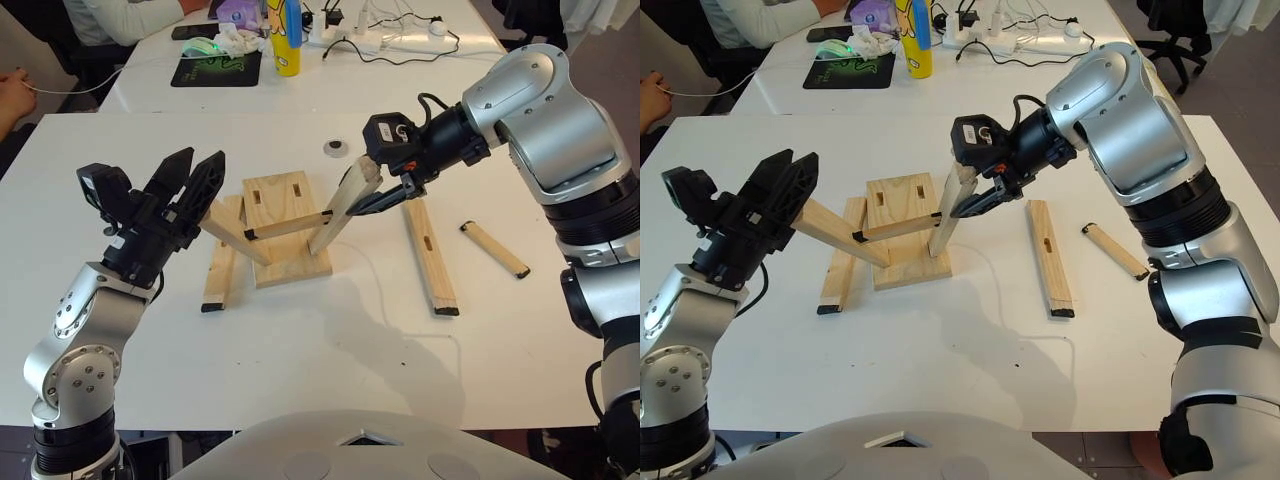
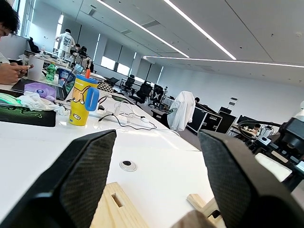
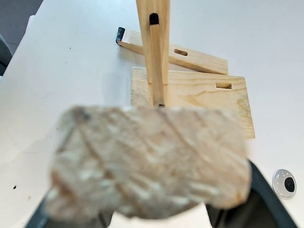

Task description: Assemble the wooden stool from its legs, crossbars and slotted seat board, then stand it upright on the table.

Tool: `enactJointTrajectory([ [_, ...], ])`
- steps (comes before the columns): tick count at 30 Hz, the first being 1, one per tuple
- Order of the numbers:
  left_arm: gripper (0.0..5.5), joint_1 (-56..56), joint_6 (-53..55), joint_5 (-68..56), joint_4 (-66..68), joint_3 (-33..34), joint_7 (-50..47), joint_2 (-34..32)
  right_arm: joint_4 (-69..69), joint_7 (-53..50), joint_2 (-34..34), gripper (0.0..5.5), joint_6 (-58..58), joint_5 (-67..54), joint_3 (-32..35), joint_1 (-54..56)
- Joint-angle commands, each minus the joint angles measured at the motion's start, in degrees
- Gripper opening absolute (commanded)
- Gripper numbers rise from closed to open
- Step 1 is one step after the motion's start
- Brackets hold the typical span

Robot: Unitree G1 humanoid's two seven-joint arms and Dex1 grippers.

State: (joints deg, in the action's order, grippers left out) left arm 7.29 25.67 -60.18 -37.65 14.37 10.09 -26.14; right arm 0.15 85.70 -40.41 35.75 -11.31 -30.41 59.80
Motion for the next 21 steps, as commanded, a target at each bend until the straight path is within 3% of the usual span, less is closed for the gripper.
enactJointTrajectory([
  [1, 3.18, 2.8, 3.1, 3.1, 1.4, -2.7, -1.7, 0.5, 1.5, 3.3, 4.8, 2.05, 1.5, 1.0, -5.9, -0.4],
  [10, 3.18, 1.4, 2.3, 4.3, 0.5, -3.8, -3.5, 1.4, 8.7, 6.4, 14.4, 2.05, 5.0, 2.3, -10.7, 8.0],
  [21, 3.18, 1.7, 1.1, 6.2, -0.3, -5.0, -4.7, 3.1, 4.2, 6.8, 9.6, 2.05, 2.9, 0.8, -22.9, 2.6],
])
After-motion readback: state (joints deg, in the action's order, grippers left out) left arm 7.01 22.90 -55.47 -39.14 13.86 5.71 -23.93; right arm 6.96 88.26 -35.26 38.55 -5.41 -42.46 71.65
